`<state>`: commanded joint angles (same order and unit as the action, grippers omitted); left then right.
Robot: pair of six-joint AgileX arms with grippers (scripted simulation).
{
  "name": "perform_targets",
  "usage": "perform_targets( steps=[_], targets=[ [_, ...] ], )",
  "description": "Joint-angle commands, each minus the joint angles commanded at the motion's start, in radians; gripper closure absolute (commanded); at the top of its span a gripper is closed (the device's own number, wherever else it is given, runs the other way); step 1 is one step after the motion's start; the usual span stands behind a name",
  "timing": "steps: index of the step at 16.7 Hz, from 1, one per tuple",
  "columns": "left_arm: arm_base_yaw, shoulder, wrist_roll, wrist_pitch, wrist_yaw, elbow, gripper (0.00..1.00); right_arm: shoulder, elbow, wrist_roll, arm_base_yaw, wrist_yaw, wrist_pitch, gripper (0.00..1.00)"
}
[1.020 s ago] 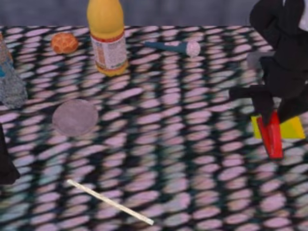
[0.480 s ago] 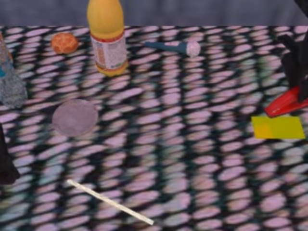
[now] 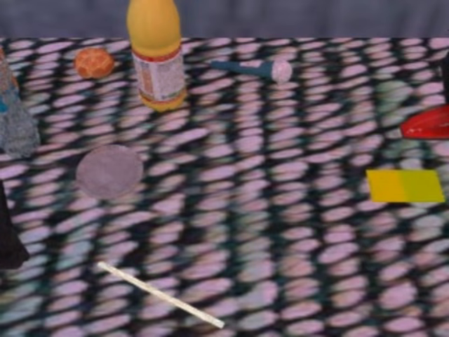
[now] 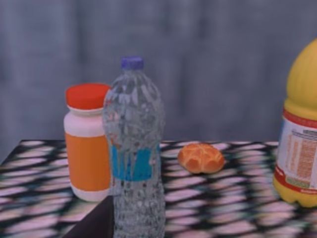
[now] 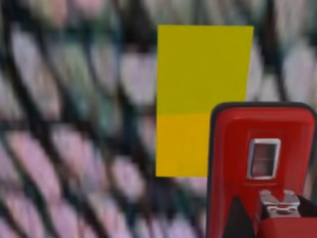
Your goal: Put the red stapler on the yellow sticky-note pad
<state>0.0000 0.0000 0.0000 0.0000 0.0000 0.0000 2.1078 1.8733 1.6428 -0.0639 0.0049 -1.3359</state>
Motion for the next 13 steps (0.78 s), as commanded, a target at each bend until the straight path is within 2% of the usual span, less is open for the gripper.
perform_targets(
  steps=[6, 13],
  targets=[
    [0.0, 0.0, 0.0, 0.0, 0.0, 0.0, 0.0, 0.002, -0.017, 0.0, -0.008, 0.0, 0.017, 1.0],
    [0.0, 0.0, 0.0, 0.0, 0.0, 0.0, 0.0, 0.059, -0.222, 0.021, -0.022, 0.001, 0.287, 1.0]
  ],
)
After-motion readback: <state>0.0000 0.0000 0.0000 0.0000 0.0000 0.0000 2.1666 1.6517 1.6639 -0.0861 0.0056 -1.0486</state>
